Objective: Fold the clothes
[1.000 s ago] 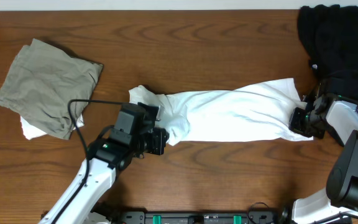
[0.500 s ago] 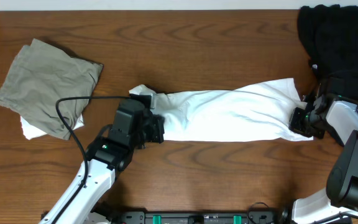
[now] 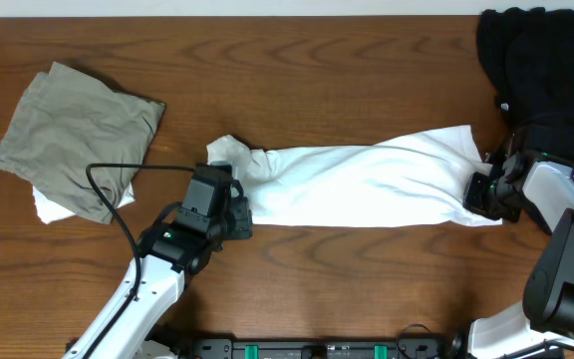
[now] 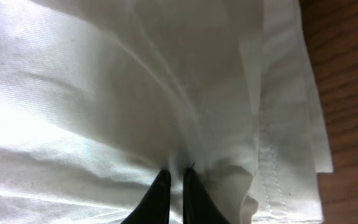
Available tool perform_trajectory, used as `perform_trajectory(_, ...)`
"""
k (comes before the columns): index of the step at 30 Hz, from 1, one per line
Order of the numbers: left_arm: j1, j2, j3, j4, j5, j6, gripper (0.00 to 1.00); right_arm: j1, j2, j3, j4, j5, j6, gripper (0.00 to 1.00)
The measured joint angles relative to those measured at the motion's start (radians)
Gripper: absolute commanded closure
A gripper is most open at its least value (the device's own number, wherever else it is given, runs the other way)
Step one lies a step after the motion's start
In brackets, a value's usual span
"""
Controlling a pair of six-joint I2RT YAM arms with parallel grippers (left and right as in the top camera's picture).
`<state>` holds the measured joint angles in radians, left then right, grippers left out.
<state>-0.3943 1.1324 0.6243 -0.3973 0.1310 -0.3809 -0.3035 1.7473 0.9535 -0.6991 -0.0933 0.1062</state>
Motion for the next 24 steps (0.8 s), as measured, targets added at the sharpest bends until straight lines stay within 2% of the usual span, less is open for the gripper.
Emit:
perform_trajectory(5,0.000,0.001,0.000,0.072,0.161,-0.025,0.94,0.000,0.000,0.000,0.001,0.000,0.000,0.93)
perform_trajectory(10,0.000,0.001,0.000,0.107,0.266,-0.159,0.94,0.000,0.000,0.000,0.000,0.000,0.000,0.92)
perform_trajectory(19,0.000,0.001,0.000,0.181,0.311,-0.632,0.94,0.000,0.000,0.000,0.000,0.000,0.000,0.92)
perform_trajectory(24,0.000,0.002,0.000,0.225,0.220,-0.880,0.94,0.000,0.000,0.000,0.000,0.000,0.000,0.92)
